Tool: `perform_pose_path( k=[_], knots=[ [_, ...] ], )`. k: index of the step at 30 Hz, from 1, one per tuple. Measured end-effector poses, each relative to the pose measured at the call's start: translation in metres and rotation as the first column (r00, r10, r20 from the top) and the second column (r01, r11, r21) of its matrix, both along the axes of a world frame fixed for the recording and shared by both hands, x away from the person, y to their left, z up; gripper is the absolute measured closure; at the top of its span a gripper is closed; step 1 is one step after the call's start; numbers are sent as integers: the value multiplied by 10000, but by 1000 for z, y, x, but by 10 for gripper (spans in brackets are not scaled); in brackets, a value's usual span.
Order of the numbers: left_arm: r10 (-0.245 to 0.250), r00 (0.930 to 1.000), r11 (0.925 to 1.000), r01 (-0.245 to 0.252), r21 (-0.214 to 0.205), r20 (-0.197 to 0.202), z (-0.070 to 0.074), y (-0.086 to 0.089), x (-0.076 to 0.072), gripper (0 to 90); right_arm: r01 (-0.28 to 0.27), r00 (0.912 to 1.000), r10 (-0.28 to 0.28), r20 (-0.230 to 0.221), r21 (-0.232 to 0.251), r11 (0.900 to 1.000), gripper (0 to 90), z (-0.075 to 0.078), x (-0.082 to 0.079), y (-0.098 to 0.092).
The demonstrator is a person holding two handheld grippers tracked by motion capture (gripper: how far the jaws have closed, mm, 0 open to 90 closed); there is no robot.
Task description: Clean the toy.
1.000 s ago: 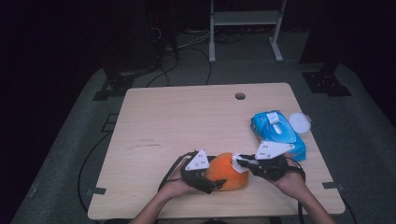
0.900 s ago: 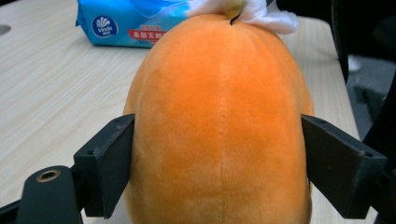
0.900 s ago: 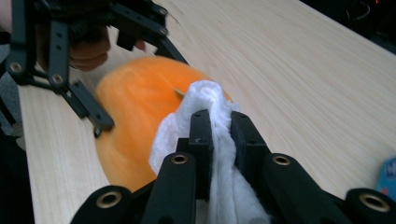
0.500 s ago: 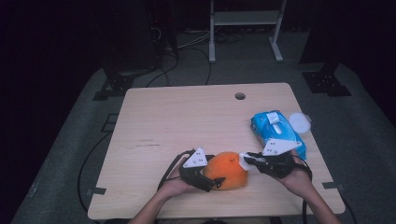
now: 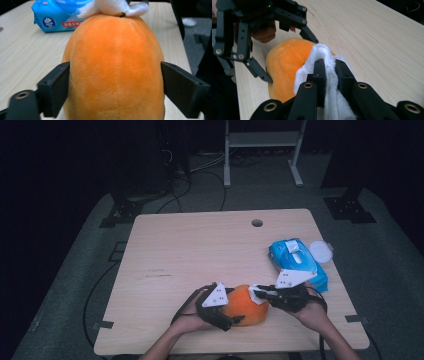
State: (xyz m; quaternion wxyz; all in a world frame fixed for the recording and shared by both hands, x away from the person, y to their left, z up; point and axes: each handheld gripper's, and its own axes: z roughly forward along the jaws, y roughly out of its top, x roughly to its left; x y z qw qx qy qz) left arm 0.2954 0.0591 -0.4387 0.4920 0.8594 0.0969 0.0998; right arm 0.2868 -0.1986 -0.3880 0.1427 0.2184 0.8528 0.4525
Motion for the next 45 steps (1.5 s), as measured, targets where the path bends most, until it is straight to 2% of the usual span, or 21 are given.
perform_pose_path(
  k=[3, 7, 9, 10, 11, 13, 14, 15, 17, 19, 21, 22, 25, 27, 28, 29, 30, 32, 34, 38, 45],
  knots=[
    [380, 9953, 9992, -389, -80, -893, 2, 4, 8, 51, 0, 10000, 0, -95, -3, 10000, 793, -2, 0, -3],
    [417, 9763, 9990, -443, -79, -2123, -2, 9, 16, 26, 14, 9999, -13, -139, 25, 10000, 793, -3, 1, -7],
    [311, 9756, 9994, -341, -104, -2175, -5, 10, 17, 116, 49, 9997, -47, -236, 85, 10000, 794, -4, 1, -8],
    [284, 9834, 9993, -319, -168, -1794, -2, 10, 14, 164, 98, 9998, -98, -148, 41, 9999, 794, -3, 1, -7],
    [284, 9834, 9993, -319, -168, -1794, -2, 10, 14, 231, 98, 9998, -98, -148, 41, 9999, 794, -3, 1, -7],
    [343, 9961, 9987, -373, -344, -819, 4, 10, 10, 301, 250, 9997, -251, 34, 165, 9995, 795, 1, 1, -8],
    [545, 9969, 9982, -529, -282, 573, 9, 8, 6, 315, 332, 9994, -334, 71, 250, 9991, 794, 4, 0, -9],
    [545, 9969, 9982, -529, -282, 573, 9, 8, 6, 317, 398, 9991, -402, 113, 357, 9986, 795, 6, 1, -9],
    [557, 9892, 9984, -551, -85, 1357, 9, 5, 5, 315, 397, 9992, -400, 47, 491, 9980, 795, 7, 1, -9],
    [500, 9936, 9987, -508, 49, 1009, 5, 5, 8, 227, 347, 9994, -348, 21, 298, 9990, 793, 3, 3, -5],
    [665, 9977, 9977, -663, -116, 164, 0, 8, 14, 176, 306, 9995, -305, -39, 242, 9992, 793, 1, 3, -4],
    [750, 9968, 9966, -759, -312, -280, -1, 10, 17, 108, 230, 9996, -226, -158, 236, 9995, 793, -2, 5, -5],
    [816, 9903, 9921, -915, -858, -1120, -1, 14, 23, 140, 285, 9993, -280, -239, 201, 9994, 793, -2, 5, -6],
    [843, 9934, 9926, -906, -805, -776, 0, 14, 20, 219, 352, 9993, -350, -126, 155, 9993, 793, -1, 4, -5],
    [789, 9968, 9950, -795, -607, -121, 2, 10, 13, 236, 349, 9994, -349, 1, 150, 9993, 794, 0, 2, -3],
    [789, 9968, 9950, -795, -607, -121, 2, 10, 13, 247, 311, 9995, -312, 95, 105, 9995, 794, 2, 0, 0],
    [695, 9972, 9967, -683, -440, 263, 3, 7, 10, 247, 311, 9995, -312, 95, 105, 9995, 794, 2, 0, 0],
    [284, 9921, 9996, -290, 32, 1219, 4, -1, 0, 258, -65, 9994, 58, 333, 201, 9998, 793, 7, -8, 13],
    [125, 9880, 9996, -163, 235, 1538, 4, -3, -4, 258, -231, 9985, 228, 493, 49, 9997, 793, 9, -12, 21],
    [132, 9907, 9999, -145, 92, 1355, 3, 0, -1, 243, -134, 9983, 133, 574, 15, 9999, 792, 9, -10, 18],
    [627, 9980, 9960, -624, -634, 31, 1, 3, 10, 164, 557, 9975, -558, 433, 47, 9984, 792, 6, -1, -3]
  ],
)
